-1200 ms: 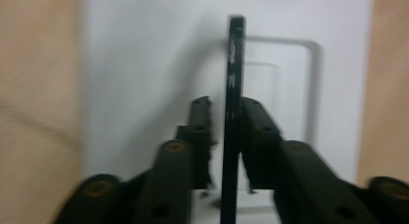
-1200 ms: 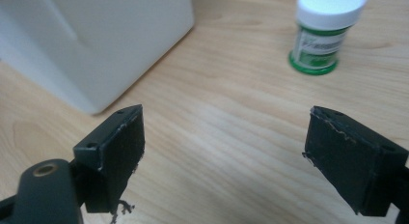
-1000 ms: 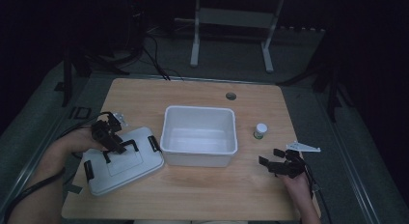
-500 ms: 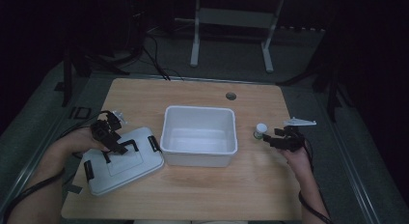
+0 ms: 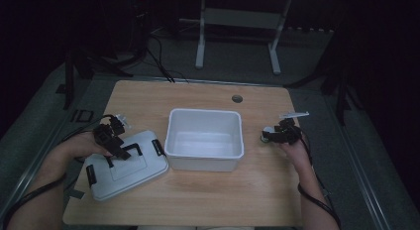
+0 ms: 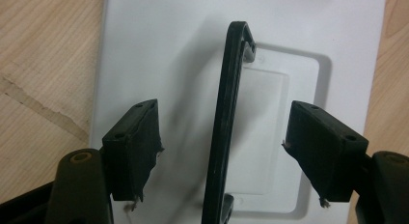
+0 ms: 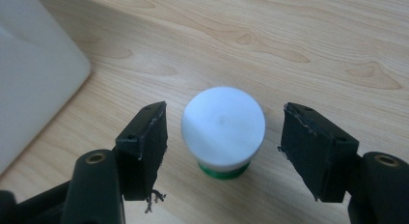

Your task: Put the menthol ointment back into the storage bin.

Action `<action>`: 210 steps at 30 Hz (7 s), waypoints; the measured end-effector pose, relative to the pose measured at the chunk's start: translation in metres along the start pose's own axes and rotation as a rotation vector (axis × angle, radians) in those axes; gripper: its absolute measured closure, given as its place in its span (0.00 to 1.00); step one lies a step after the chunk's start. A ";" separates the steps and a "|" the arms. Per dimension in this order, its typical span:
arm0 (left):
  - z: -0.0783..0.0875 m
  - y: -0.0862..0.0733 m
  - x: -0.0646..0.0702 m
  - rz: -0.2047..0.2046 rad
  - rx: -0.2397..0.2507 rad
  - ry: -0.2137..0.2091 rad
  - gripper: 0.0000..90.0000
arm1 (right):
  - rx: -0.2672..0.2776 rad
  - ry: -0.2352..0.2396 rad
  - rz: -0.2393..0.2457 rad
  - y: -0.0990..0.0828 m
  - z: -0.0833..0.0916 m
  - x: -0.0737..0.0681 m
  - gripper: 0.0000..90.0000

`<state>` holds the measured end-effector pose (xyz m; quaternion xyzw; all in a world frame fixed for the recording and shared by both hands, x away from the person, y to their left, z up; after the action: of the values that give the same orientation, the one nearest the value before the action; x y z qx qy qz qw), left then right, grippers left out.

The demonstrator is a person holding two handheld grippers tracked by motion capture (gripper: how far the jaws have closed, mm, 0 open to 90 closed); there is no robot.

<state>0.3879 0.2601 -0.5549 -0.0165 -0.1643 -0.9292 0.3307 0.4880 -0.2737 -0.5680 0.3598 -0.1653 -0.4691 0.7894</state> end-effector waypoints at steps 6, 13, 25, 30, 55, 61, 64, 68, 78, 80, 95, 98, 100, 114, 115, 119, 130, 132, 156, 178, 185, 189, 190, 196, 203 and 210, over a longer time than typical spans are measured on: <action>-0.002 -0.001 -0.001 0.008 -0.005 -0.002 0.31 | -0.041 -0.014 0.011 -0.001 -0.009 0.000 0.46; -0.004 -0.002 -0.001 0.008 -0.014 -0.005 0.31 | -0.072 -0.026 0.025 -0.001 -0.011 -0.003 0.56; 0.002 0.002 0.003 0.004 -0.009 -0.006 0.31 | -0.084 -0.002 0.050 0.015 0.019 -0.013 0.56; 0.000 0.002 0.004 0.013 -0.008 -0.010 0.31 | -0.085 0.013 0.070 0.022 0.031 -0.021 0.56; -0.003 0.004 0.007 0.002 -0.020 -0.016 0.31 | 0.021 0.152 0.236 0.111 0.111 -0.098 0.56; -0.004 0.005 0.009 -0.015 -0.022 -0.011 0.31 | 0.027 0.189 0.299 0.126 0.110 -0.126 0.56; -0.004 0.005 0.009 -0.018 -0.023 -0.011 0.31 | 0.017 0.202 0.330 0.130 0.104 -0.138 0.56; -0.003 0.004 0.009 -0.015 -0.020 -0.013 0.31 | 0.004 0.220 0.344 0.133 0.096 -0.149 0.56; -0.003 0.003 0.010 -0.018 -0.015 -0.016 0.31 | -0.055 0.284 0.363 0.132 0.060 -0.179 0.56; -0.002 0.003 0.009 -0.021 -0.014 -0.015 0.31 | -0.078 0.286 0.365 0.130 0.052 -0.183 0.56; -0.006 0.001 0.008 -0.022 -0.022 -0.017 0.31 | -0.192 0.318 0.352 0.102 -0.004 -0.203 0.56; -0.008 0.002 0.008 -0.023 -0.022 -0.018 0.31 | -0.221 0.320 0.362 0.096 -0.016 -0.211 0.56; -0.009 0.002 0.009 -0.022 -0.024 -0.024 0.31 | -0.229 0.326 0.365 0.093 -0.021 -0.214 0.56; -0.009 0.002 0.008 -0.021 -0.014 -0.019 0.31 | -0.311 0.300 0.382 0.084 -0.051 -0.232 0.56; -0.009 0.002 0.009 -0.022 -0.012 -0.020 0.31 | -0.314 0.297 0.389 0.084 -0.053 -0.234 0.56; -0.009 0.002 0.009 -0.023 -0.013 -0.020 0.31 | -0.344 0.280 0.400 0.081 -0.061 -0.237 0.56; -0.007 -0.001 0.008 -0.018 -0.006 -0.017 0.31 | -0.427 0.282 0.419 0.066 -0.078 -0.241 0.56; -0.008 -0.002 0.008 -0.020 -0.008 -0.012 0.31 | -0.456 0.270 0.444 0.060 -0.081 -0.241 0.56; -0.005 0.003 0.007 -0.016 0.011 0.003 0.31 | -0.292 0.324 0.361 0.089 -0.038 -0.228 0.21; -0.014 0.002 0.006 -0.050 -0.014 0.023 0.58 | -0.002 0.262 0.291 0.088 0.056 -0.133 0.16; -0.012 0.004 0.006 -0.057 -0.017 0.019 0.64 | 0.015 0.228 0.223 0.067 0.064 -0.094 0.16; -0.013 0.004 0.006 -0.059 -0.020 0.018 0.70 | 0.035 0.221 0.183 0.051 0.060 -0.079 0.16; -0.013 0.004 0.006 -0.058 -0.020 0.017 0.71 | 0.040 0.220 0.171 0.045 0.059 -0.076 0.16; -0.012 0.003 0.007 -0.056 -0.024 0.016 0.77 | 0.101 0.197 0.152 0.007 0.048 -0.062 0.16; -0.012 0.001 0.006 -0.103 -0.043 0.040 0.79 | 0.122 0.205 0.090 -0.033 0.041 -0.049 0.16; -0.012 0.000 0.005 -0.126 -0.047 0.042 0.82 | 0.104 0.201 0.065 -0.054 0.043 -0.046 0.16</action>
<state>0.3849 0.2527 -0.5654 0.0057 -0.1363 -0.9519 0.2743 0.4048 -0.2680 -0.5739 0.4401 -0.1208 -0.3956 0.7970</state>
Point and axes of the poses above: each handheld gripper's, and its own axes: z roughly backward along the jaws, y roughly out of its top, x roughly to its right, the point moved 8 cm from there along -z, roughly forward along the jaws, and after that the axes turned 3 degrees about x, right-handed, at the moved point
